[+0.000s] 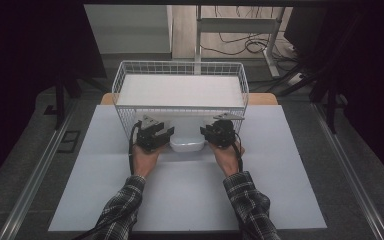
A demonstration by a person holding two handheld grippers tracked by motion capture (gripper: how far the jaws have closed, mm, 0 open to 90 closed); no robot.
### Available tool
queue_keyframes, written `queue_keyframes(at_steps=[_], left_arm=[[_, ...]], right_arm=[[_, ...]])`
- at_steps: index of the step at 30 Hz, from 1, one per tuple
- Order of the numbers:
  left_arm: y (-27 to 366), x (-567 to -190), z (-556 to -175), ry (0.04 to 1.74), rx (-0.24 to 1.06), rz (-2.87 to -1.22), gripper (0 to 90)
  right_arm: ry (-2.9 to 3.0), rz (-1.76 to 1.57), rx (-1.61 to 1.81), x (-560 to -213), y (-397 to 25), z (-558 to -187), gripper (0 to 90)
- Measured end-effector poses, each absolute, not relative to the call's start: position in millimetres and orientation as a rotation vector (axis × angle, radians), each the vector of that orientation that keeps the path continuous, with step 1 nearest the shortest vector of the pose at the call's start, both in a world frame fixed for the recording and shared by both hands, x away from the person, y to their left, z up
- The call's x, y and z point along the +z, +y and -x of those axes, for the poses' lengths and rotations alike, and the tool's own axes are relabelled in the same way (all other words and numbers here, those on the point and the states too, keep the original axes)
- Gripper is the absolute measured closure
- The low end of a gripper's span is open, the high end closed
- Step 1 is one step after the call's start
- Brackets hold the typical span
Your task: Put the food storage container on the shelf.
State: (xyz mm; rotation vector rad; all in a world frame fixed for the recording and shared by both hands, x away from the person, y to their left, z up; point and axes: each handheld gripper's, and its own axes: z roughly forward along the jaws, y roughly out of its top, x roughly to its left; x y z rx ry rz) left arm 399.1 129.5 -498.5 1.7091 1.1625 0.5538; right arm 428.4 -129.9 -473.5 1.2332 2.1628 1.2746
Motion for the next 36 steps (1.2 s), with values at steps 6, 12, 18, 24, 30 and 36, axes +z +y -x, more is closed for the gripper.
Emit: queue_keyframes(at_steps=[6, 12, 18, 24, 30, 36], left_arm=[[134.6, -490.4, -381.1, 1.115, 0.527, -1.675, 38.5], [143.9, -483.2, -354.3, 1.042, 0.495, -1.702, 27.1], [155.4, -489.4, -322.8, 1.001, 0.440, -1.785, 10.1], [168.4, -503.8, -287.3, 0.995, 0.433, -1.820, 4.2], [173.9, -512.4, -263.1, 0.977, 0.467, -1.855, 1.8], [181.1, -513.3, -234.1, 0.958, 0.511, -1.841, 1.5]], right_arm=[[2.153, -1.128, 1.268, -465.3, -130.7, -417.9, 79.8], [2.189, -1.045, 1.306, -457.4, -138.3, -401.4, 89.0], [2.255, -0.973, 1.322, -453.1, -140.1, -382.1, 89.2], [2.282, -0.938, 1.338, -453.9, -138.4, -365.2, 88.9], [2.357, -0.877, 1.323, -462.8, -127.3, -349.1, 88.5], [2.408, -0.837, 1.309, -473.2, -116.7, -345.9, 88.8]])
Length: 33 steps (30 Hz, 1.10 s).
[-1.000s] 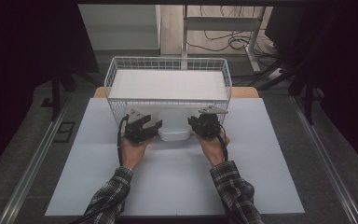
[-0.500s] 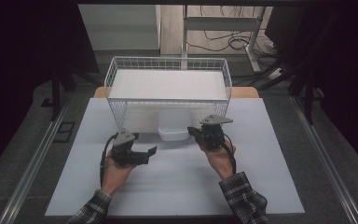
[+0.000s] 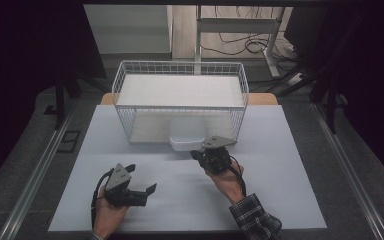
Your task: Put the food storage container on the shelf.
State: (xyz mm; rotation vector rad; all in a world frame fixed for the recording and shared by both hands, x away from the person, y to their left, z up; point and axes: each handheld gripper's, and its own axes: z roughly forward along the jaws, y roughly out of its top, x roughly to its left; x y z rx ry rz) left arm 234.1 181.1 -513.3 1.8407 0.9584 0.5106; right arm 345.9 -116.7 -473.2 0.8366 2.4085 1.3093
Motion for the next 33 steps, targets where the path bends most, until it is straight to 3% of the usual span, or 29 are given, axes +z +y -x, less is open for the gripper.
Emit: queue_keyframes(at_steps=[15, 19, 23, 33], left_arm=[[195.8, -514.2, -190.8, 0.921, 0.526, -1.830, 0.5], [199.7, -515.3, -189.5, 0.925, 0.549, -1.829, 1.0], [201.1, -517.4, -191.7, 0.892, 0.454, -1.791, 1.0], [195.6, -518.5, -191.5, 0.877, 0.519, -1.831, 1.9]], right_arm=[[2.415, -0.896, 1.272, -500.8, -95.3, -368.9, 89.1], [2.395, -0.877, 1.226, -501.0, -93.3, -373.0, 89.2], [2.371, -0.926, 1.252, -499.7, -99.7, -381.3, 89.2], [2.355, -0.933, 1.236, -500.1, -90.9, -398.5, 89.3]])
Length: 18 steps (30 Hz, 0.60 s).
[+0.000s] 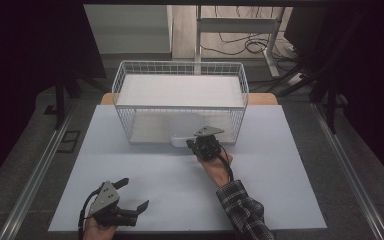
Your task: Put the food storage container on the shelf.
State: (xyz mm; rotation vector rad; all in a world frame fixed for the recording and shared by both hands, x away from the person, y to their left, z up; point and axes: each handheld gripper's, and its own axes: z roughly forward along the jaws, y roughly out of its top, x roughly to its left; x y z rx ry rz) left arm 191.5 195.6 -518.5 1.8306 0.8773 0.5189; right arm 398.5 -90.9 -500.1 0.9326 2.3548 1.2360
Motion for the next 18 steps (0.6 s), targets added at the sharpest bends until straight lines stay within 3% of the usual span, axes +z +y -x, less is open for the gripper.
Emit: queue_keyframes(at_steps=[18], left_arm=[[197.0, -519.3, -193.3, 0.907, 0.549, -1.838, 2.0]], right_arm=[[2.335, -0.962, 1.215, -499.5, -82.1, -424.5, 89.3]])
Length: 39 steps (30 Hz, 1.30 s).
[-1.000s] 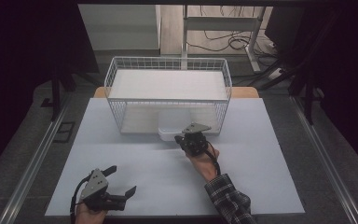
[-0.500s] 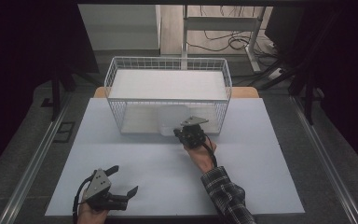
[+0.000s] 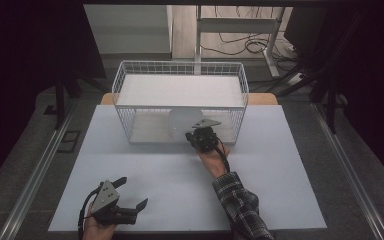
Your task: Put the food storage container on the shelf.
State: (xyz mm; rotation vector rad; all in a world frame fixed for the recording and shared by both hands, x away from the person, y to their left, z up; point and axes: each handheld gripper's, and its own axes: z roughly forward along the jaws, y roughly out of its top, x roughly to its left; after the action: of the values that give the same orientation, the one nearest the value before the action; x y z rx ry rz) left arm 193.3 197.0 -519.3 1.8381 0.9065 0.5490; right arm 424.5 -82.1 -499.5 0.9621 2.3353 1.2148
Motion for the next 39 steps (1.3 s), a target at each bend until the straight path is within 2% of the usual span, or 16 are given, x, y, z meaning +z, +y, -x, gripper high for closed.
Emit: queue_keyframes(at_steps=[15, 18, 24, 30, 39], left_arm=[[198.1, -519.0, -194.0, 0.926, 0.539, -1.841, 2.2], [199.1, -518.1, -194.6, 0.956, 0.508, -1.841, 2.3], [198.9, -518.8, -195.5, 0.968, 0.485, -1.844, 2.4], [199.0, -517.7, -196.2, 0.981, 0.442, -1.853, 3.2], [199.8, -517.4, -196.9, 0.986, 0.399, -1.855, 3.8]], right_arm=[[2.331, -0.971, 1.199, -500.4, -75.7, -436.8, 89.2], [2.345, -0.965, 1.218, -499.0, -75.5, -434.8, 84.9], [2.374, -0.935, 1.218, -492.2, -72.5, -425.7, 60.0], [2.373, -0.929, 1.231, -485.6, -73.9, -416.6, 41.7], [2.395, -0.902, 1.235, -478.6, -78.8, -403.1, 29.8]])
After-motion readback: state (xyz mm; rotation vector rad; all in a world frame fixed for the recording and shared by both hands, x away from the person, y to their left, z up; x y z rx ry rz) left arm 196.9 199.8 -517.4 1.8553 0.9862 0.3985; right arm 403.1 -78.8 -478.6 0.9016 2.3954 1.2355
